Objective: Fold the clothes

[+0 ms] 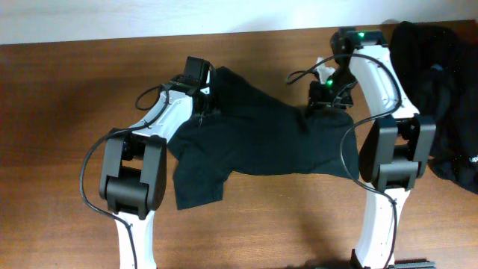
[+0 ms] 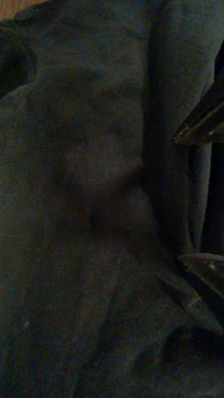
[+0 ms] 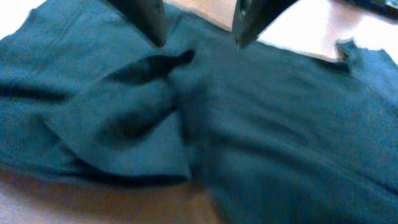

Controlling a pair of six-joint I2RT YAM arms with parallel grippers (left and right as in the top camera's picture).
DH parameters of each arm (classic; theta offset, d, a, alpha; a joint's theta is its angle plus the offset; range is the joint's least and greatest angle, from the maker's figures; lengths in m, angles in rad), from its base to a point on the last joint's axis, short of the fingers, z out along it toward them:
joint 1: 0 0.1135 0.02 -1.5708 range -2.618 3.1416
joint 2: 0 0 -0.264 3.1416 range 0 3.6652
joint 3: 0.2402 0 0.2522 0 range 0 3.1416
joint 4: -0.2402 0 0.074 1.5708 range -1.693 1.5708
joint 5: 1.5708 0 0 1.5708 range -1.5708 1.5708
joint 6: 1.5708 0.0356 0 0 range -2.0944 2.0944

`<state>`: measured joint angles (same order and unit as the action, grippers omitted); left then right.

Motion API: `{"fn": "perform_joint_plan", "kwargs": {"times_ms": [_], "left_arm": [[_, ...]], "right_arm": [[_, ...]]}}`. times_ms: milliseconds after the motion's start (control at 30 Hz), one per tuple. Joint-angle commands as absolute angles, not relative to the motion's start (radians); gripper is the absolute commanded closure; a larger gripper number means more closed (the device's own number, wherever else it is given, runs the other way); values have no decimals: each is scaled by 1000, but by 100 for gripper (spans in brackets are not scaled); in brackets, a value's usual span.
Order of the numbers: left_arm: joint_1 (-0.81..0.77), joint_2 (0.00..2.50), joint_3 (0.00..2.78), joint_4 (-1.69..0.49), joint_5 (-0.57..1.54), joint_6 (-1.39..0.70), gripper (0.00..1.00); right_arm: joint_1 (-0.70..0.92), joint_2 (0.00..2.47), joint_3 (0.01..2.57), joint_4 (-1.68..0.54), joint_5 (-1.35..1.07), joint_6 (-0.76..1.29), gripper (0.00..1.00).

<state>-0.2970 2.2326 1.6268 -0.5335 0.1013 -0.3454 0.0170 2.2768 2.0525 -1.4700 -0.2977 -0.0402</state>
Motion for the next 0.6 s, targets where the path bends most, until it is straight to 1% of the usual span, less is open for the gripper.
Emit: {"fn": "perform_joint_plan", "kwargs": {"times_ms": [0,167,300,400,567], "left_arm": [[-287,2274,1592,-542,82,-351,43],[-287,2274,1592,-542,82,-351,43],[-287,2274,1592,-542,82,-351,43],[-287,2274,1592,-541,82,-351,43],[-287,2274,1592,-539,83,-351,43]], "right_arm": [[42,2263,2063,-1494,-303,-49,55],[44,2261,2063,-1445,-288,-48,55],[44,2255,2063,-1367,-189,-43,55],[44,2255,2063,-1340,-80,12,54],[45,2256,2063,-1302,-64,-16,53]]}}
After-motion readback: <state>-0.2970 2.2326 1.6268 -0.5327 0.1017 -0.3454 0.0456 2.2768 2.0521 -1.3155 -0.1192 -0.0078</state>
